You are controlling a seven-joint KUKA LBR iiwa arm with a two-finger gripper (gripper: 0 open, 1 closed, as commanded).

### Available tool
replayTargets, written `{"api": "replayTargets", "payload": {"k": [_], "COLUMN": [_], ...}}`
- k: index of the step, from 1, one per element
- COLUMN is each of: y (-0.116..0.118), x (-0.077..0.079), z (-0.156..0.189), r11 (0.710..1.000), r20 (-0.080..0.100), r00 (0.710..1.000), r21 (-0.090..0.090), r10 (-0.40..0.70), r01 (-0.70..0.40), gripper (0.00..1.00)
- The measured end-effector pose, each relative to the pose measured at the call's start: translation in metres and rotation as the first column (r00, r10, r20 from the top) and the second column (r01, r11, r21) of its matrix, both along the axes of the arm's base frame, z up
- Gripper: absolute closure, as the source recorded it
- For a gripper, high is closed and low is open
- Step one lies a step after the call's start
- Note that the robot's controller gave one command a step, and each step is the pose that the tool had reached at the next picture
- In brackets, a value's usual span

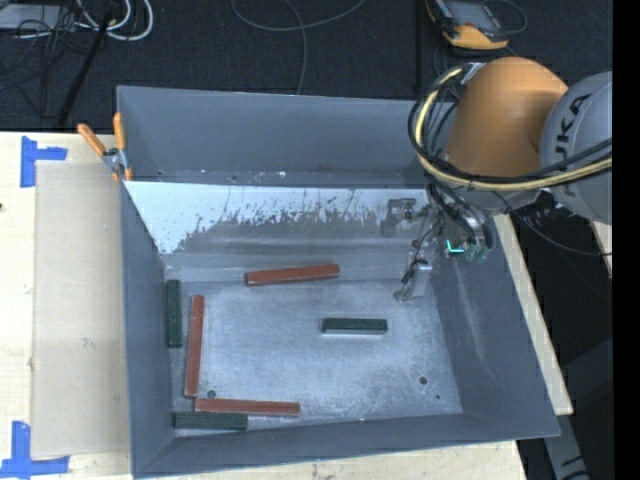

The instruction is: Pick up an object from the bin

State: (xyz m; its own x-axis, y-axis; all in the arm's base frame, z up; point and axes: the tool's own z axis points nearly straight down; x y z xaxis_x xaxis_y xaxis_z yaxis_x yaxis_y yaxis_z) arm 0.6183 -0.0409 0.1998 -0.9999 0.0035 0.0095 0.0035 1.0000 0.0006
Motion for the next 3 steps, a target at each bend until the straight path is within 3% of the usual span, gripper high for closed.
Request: {"api": "replayTargets", "payload": {"k": [1, 2, 3], "y": [0.0039, 0.0039, 0.0040], "x": [-0.0137, -0.0094, -0.0109], "z": [-0.1341, -0.1279, -0.1299], "r11": [0.994, 0.994, 0.994], "r20": [-0.001, 0.014, 0.010], "r00": [0.994, 0.994, 0.994], "r21": [0.001, -0.001, 0.000], "r10": [0.111, 0.111, 0.112], "r01": [-0.111, -0.111, -0.112], "gripper": [0.00, 1.00, 0.00]}}
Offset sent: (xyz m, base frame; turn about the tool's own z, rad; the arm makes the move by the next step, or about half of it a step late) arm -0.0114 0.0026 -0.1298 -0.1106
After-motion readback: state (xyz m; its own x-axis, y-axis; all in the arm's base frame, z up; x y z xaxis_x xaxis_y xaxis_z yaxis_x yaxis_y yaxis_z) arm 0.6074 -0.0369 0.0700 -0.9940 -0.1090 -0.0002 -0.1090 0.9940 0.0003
